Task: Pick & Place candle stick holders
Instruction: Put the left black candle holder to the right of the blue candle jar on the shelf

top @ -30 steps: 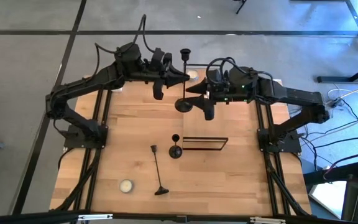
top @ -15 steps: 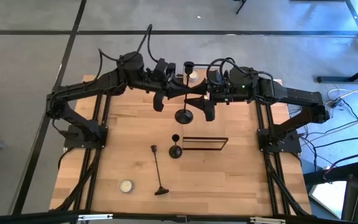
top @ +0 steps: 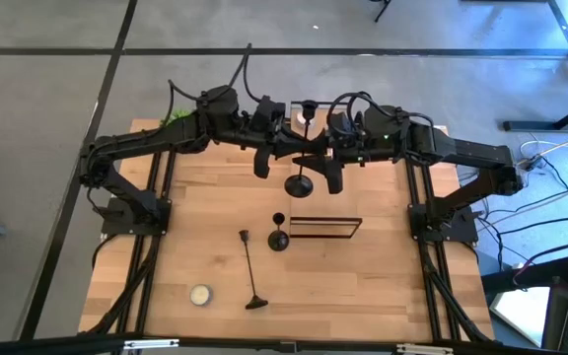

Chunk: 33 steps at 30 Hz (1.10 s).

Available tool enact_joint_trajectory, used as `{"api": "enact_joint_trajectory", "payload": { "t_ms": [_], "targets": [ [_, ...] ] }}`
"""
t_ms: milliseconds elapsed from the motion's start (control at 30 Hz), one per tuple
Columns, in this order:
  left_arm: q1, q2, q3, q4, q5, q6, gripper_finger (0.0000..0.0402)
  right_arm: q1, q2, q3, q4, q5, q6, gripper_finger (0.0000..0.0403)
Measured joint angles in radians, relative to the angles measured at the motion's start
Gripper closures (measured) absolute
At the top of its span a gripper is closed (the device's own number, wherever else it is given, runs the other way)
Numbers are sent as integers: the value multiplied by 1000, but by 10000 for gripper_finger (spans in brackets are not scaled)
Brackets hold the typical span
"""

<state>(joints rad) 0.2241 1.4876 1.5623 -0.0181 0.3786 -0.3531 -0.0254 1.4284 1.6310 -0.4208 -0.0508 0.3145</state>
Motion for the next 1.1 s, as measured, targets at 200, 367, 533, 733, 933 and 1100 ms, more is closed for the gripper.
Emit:
{"api": "enact_joint_trajectory", "payload": {
  "t_ms": [200, 367, 533, 733, 933, 1100],
  "targets": [
    [12, -19, 0, 4, 5, -1, 389, -1, 0, 0, -5, -24, -2, 336],
    [12, -18, 0, 0, 8, -2, 389, -2, 0, 0, -13, -25, -5, 358],
    [12, -17, 0, -7, 9, -2, 389, -1, 0, 0, -22, -26, -6, 360],
    [14, -17, 0, -8, 10, -3, 384, -1, 0, 0, -24, -28, -8, 369],
    [28, -22, 0, -15, 11, -11, 349, -1, 0, 0, -24, -27, -8, 383],
    [57, -73, -1, -26, -20, -11, 307, -1, -1, 1, -25, -31, -9, 385]
  ]
}}
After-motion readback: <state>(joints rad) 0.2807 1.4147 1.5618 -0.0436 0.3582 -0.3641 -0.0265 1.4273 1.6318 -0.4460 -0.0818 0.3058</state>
